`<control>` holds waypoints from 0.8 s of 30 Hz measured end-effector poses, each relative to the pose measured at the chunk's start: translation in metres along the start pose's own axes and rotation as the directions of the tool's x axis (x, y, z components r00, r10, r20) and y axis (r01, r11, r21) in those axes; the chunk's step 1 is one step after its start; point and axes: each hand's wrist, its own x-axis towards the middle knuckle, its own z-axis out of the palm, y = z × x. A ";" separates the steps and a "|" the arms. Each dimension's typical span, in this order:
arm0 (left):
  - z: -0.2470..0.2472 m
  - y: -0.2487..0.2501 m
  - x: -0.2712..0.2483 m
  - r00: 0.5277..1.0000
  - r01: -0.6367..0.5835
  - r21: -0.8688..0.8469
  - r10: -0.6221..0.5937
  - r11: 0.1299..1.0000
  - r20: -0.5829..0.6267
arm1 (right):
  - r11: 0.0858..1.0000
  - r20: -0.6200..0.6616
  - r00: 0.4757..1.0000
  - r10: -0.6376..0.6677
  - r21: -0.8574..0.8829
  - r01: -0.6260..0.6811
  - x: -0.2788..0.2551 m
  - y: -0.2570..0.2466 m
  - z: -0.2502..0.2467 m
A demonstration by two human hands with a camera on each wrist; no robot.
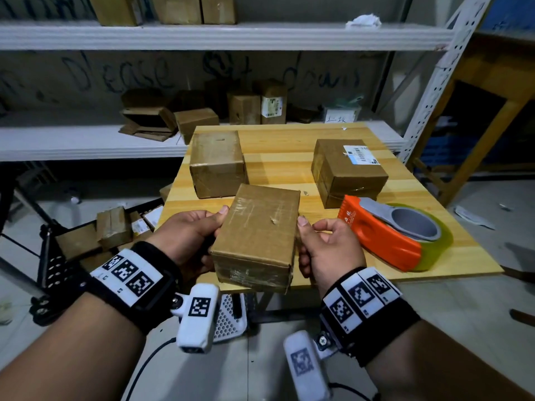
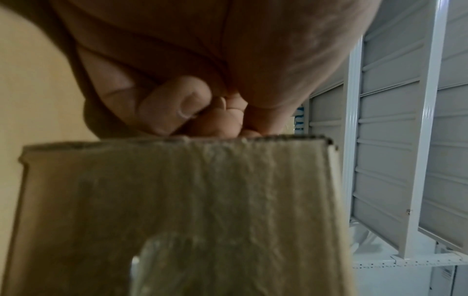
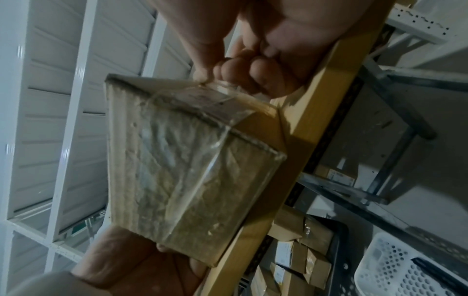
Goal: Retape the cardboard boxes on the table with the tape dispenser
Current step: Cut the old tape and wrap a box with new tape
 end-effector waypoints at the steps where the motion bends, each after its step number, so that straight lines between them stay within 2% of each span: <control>1: 0.000 -0.001 0.000 1.000 0.003 0.000 -0.003 1.000 -0.003 | 0.999 -0.019 1.000 -0.005 -0.033 0.004 0.000 0.001 0.001; 5: 0.000 -0.005 0.002 0.999 -0.017 -0.003 0.017 1.000 -0.039 | 0.978 -0.088 0.993 -0.078 -0.200 0.059 -0.004 0.008 0.008; 11: 0.001 -0.008 0.003 0.998 -0.044 -0.023 0.043 0.999 -0.043 | 0.969 -0.060 0.995 -0.079 -0.241 0.063 -0.008 0.002 0.009; 14: 0.001 -0.007 0.003 0.998 -0.046 -0.019 0.045 0.999 -0.051 | 0.991 -0.094 0.995 -0.026 -0.133 0.014 -0.010 -0.005 0.007; 16: 0.001 -0.003 0.000 0.990 -0.064 0.015 0.065 0.998 -0.123 | 0.999 -0.142 0.989 -0.037 -0.038 0.032 -0.012 -0.010 0.007; 19: -0.002 0.010 -0.005 0.966 -0.130 0.134 0.156 0.982 -0.207 | 0.994 -0.175 0.981 -0.078 0.056 0.089 -0.020 -0.021 0.009; 22: -0.002 0.022 -0.010 0.935 -0.246 0.112 0.267 0.963 -0.233 | 0.995 -0.141 0.990 -0.011 0.094 0.025 -0.027 -0.031 0.013; 24: 0.002 0.023 -0.011 0.938 -0.271 0.064 0.278 0.961 -0.205 | 0.988 -0.075 0.995 0.065 0.144 -0.054 -0.030 -0.033 0.014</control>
